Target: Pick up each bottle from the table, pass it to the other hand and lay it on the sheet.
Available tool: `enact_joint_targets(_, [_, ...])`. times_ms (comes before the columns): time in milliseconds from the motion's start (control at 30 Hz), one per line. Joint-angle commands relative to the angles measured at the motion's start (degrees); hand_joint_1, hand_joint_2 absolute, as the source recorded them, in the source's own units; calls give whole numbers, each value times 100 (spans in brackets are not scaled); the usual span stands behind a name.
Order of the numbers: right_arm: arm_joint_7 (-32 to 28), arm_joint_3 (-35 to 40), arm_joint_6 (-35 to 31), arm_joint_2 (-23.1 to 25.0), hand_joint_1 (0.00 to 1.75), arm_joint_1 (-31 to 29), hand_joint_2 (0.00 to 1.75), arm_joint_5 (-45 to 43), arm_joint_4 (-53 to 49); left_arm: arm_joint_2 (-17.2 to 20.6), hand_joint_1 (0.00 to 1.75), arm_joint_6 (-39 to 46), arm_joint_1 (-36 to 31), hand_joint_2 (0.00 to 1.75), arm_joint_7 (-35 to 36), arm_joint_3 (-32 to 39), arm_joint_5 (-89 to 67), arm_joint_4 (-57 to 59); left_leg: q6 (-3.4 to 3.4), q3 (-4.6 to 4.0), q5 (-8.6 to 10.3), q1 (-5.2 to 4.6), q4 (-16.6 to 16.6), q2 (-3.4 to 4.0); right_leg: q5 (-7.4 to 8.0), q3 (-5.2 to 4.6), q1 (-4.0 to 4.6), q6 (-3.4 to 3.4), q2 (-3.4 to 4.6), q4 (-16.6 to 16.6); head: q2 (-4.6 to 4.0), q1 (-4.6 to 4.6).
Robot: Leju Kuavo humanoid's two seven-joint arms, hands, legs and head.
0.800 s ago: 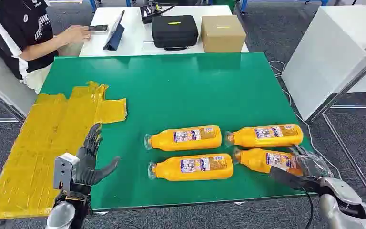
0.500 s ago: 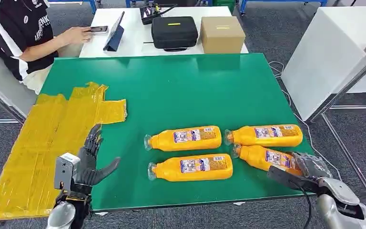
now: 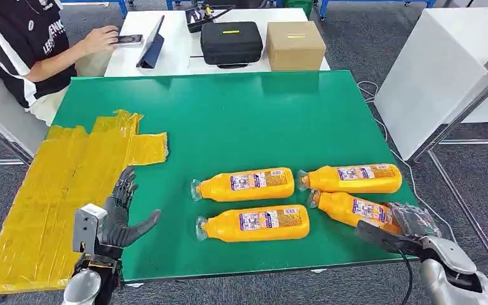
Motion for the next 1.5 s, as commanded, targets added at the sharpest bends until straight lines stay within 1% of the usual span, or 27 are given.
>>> enact_joint_targets(33, [-392, 99, -433, 531, 175, 12, 175, -17, 195, 46, 0, 59, 9, 175, 88, 74, -36, 87, -15, 12, 0, 8, -12, 1, 3, 17, 8, -4, -5, -17, 0, 2])
enact_joint_targets(100, [-565, 61, -665, 602, 175, -58, 175, -160, 140, 48, 0, 55, 57, 175, 92, 105, -54, 85, -21, 14, 2, 5, -21, 11, 6, 29, 4, -5, 2, -23, 0, 0])
enact_joint_targets(133, [-681, 6, -787, 667, 175, -51, 175, -280, 65, 48, 0, 36, 77, 175, 93, 112, -75, 107, -19, 11, -1, 6, -17, 15, 6, 51, 6, -4, 10, -19, 0, 2])
enact_joint_targets(300, [-1088, -118, -868, 1002, 175, 98, 175, -640, -360, 7, 0, -74, 67, 175, 65, 145, -150, 190, -13, 4, 1, 3, -9, 1, 1, 50, 3, -2, -3, -9, 0, 0])
enact_joint_targets(333, [-1383, -136, -791, 1144, 175, 110, 175, -993, -487, 8, 0, -141, 76, 175, 82, 135, -159, 195, -18, 6, 1, 1, -14, 2, 0, 50, 1, -3, -3, -12, 0, 0])
enact_joint_targets(400, [-1660, -95, -754, 1284, 175, 206, 175, -1311, -727, 26, 0, -225, 112, 175, 81, 116, -164, 212, -20, 1, 0, 2, -14, 6, 0, 46, 3, -5, 1, -12, 0, 2])
enact_joint_targets(500, [-1861, 10, -841, 1417, 175, 241, 175, -1654, -1019, 42, 0, -267, 140, 175, 42, 100, -167, 248, -14, -14, -1, 0, -9, 10, 0, 31, 2, -3, 5, -5, 0, 0])
enact_joint_targets(533, [-1994, 44, -743, 1474, 175, 241, 175, -2035, -1173, 47, 0, -316, 106, 175, 14, 71, -152, 307, -21, -9, -3, 0, -14, 13, -3, 35, 1, -5, 6, -9, 0, 0])
enact_joint_targets(567, [-2052, 50, -695, 1503, 175, 258, 175, -2171, -1287, 51, 0, -374, 69, 175, -6, 56, -116, 357, -15, -25, 0, -3, -10, 11, -1, 19, -2, -3, 6, -2, 0, -2])
enact_joint_targets(700, [-1980, 37, -841, 1633, 175, 301, 175, -2143, -1730, 54, 0, -400, -15, 175, -16, 19, -95, 444, -17, -33, 0, -4, -9, 3, -4, 12, -3, -2, -2, -1, 0, 0])
enact_joint_targets(800, [-1994, -81, -1120, 1817, 175, 121, 175, -2395, -1865, 53, 0, -396, -91, 175, -7, -48, -54, 512, -11, -43, 3, -2, -4, 2, -1, 3, -2, -1, 0, 1, 0, 0])
enact_joint_targets(900, [-1967, -34, -1137, 1800, 175, 59, 175, -2402, -1853, 52, 0, -387, -108, 175, -2, -69, -38, 526, -18, -36, 2, -3, -8, 6, -2, 10, -3, -2, 0, -2, 0, 0])
enact_joint_targets(1033, [-1965, -31, -1145, 1790, 175, 60, 175, -2405, -1823, 57, 0, -385, -102, 175, -2, -74, -34, 523, -9, -44, 4, -3, -5, 0, -1, 4, -3, -1, -3, -1, 0, 2])
enact_joint_targets(1067, [-1965, -31, -1145, 1790, 175, 60, 175, -2405, -1823, 57, 0, -385, -102, 175, -2, -74, -34, 523, -16, -33, 3, -3, -11, -2, -4, 16, -4, -2, -8, -7, 0, 0])
enact_joint_targets(1200, [-1965, -31, -1145, 1790, 175, 60, 175, -2405, -1823, 57, 0, -385, -102, 175, -2, -74, -34, 523, -9, -45, 4, -6, -5, -2, -2, 3, -5, 0, -4, 0, 0, 0])
enact_joint_targets(1233, [-1965, -31, -1145, 1790, 175, 60, 175, -2405, -1823, 57, 0, -385, -102, 175, -2, -74, -34, 523, -18, -31, 1, -5, -11, -2, -5, 18, -5, -2, -8, -6, 0, 0])
enact_joint_targets(1433, [-1965, -31, -1145, 1790, 175, 60, 175, -2405, -1823, 57, 0, -385, -102, 175, -2, -74, -34, 523, -10, -47, 4, -4, -5, -1, -1, 2, -4, 0, -4, -1, 0, 0])
enact_joint_targets(1467, [-1945, -71, -1221, 1830, 175, 54, 175, -2417, -1815, 60, 0, -382, -100, 175, -1, -78, -30, 519, -14, -41, 3, -4, -7, -2, -2, 8, -4, -1, -6, -3, 2, 0])
enact_joint_targets(1500, [-1778, -74, -1751, 1908, 175, -7, 175, -2054, -1788, 48, 0, -354, -77, 175, 8, -84, -5, 489, -16, -36, 2, -5, -9, -2, -3, 12, -5, -1, -7, -5, 0, 0])
